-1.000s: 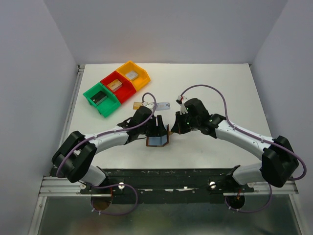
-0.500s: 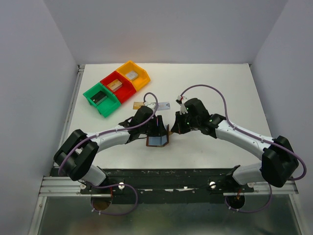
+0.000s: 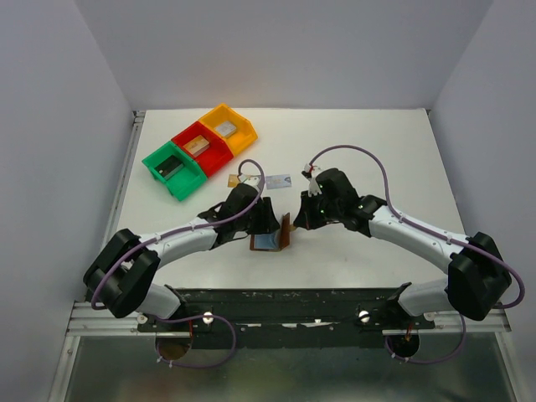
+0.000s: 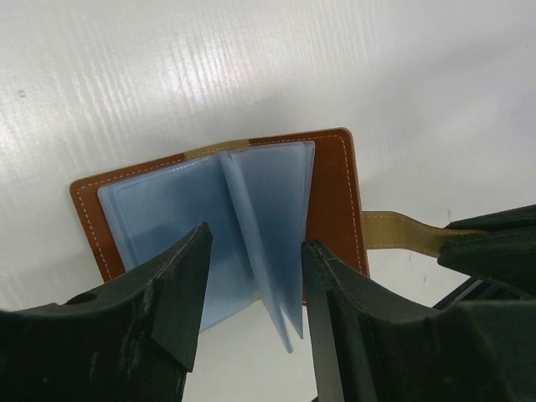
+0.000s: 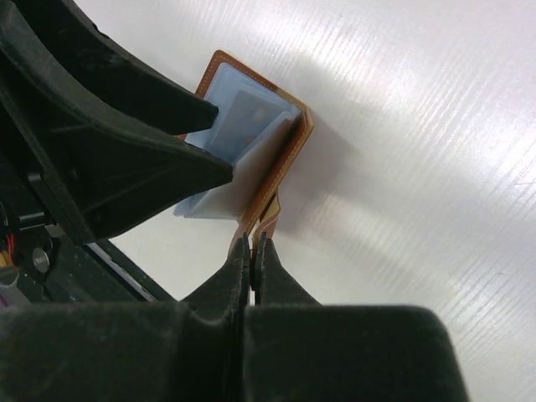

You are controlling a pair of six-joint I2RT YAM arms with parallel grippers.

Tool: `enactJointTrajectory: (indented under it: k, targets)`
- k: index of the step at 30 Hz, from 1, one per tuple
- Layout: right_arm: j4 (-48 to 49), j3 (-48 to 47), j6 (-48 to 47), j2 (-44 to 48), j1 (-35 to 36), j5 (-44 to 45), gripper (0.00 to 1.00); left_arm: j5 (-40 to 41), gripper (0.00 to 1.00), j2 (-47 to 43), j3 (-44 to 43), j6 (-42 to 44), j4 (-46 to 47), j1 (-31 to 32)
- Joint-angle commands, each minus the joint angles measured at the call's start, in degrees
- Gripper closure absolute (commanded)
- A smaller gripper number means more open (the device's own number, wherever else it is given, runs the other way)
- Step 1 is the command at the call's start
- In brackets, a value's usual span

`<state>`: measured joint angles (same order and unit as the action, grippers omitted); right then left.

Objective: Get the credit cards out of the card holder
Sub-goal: Remove the credit card from the card holder.

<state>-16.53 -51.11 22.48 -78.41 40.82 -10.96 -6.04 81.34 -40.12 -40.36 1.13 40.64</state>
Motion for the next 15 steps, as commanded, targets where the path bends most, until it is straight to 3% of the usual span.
enactJointTrajectory:
  k: [1,15]
  targets:
    - [0.63,0.66,-0.6,0.19,0.23,1.21,1.0,2.97,0.41,-1.8,1.1,-0.16,-1.04,0.23]
    - [0.28,0.75,-0.86,0.19,0.05,1.64,1.0,1.21,0.36,-1.01,-1.19,2.12,-1.04,0.75]
